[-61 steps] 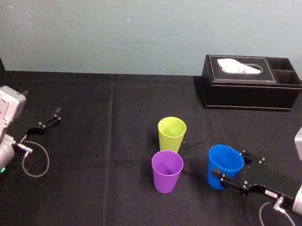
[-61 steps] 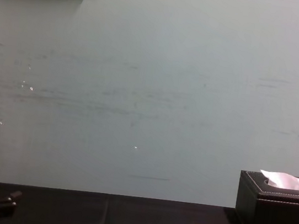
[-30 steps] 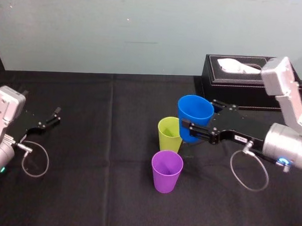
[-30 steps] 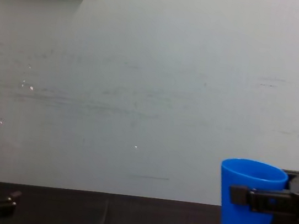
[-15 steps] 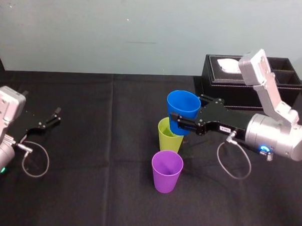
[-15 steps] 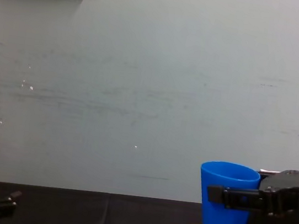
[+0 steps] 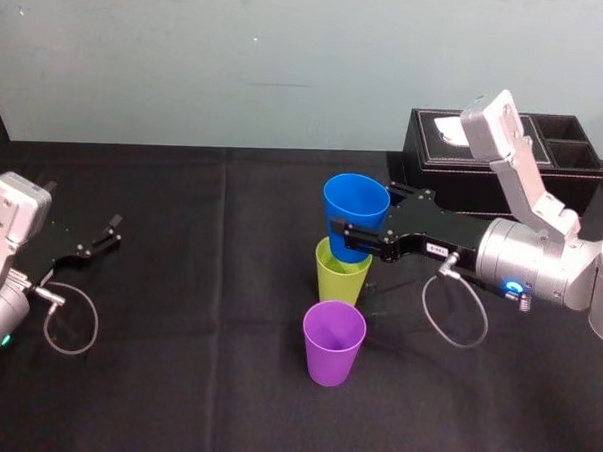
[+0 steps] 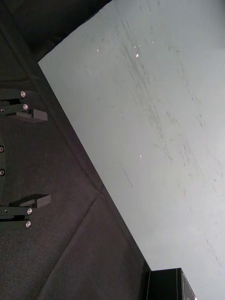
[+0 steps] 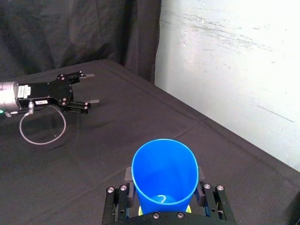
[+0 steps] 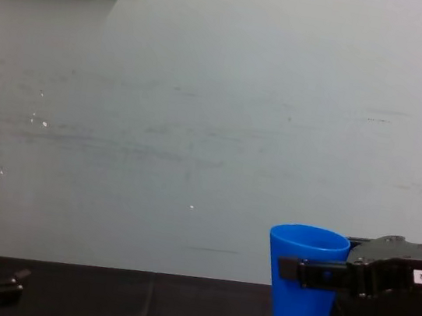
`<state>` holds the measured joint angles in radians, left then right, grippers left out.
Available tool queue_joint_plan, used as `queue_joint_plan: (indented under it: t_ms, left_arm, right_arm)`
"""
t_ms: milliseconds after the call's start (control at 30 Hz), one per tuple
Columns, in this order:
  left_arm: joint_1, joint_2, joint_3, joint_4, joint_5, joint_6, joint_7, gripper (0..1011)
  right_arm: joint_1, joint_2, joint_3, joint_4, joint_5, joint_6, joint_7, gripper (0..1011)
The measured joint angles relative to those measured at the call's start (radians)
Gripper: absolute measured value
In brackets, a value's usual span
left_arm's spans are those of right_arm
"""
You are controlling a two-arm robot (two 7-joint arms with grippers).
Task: Stack the three plastic cups sequentially using one hand.
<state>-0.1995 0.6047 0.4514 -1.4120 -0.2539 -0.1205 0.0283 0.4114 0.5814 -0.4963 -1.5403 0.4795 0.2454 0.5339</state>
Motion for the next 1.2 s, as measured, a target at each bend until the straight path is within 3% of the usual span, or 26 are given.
queue_joint_plan:
  t_ms: [1200]
  left_arm:
    - [0.0,0.0,0.0,0.0,0.0,0.0,0.0,1011]
  right_arm:
    - [0.018,-0.039,-0.022,0.073,-0.038,-0.014,-0.003,724]
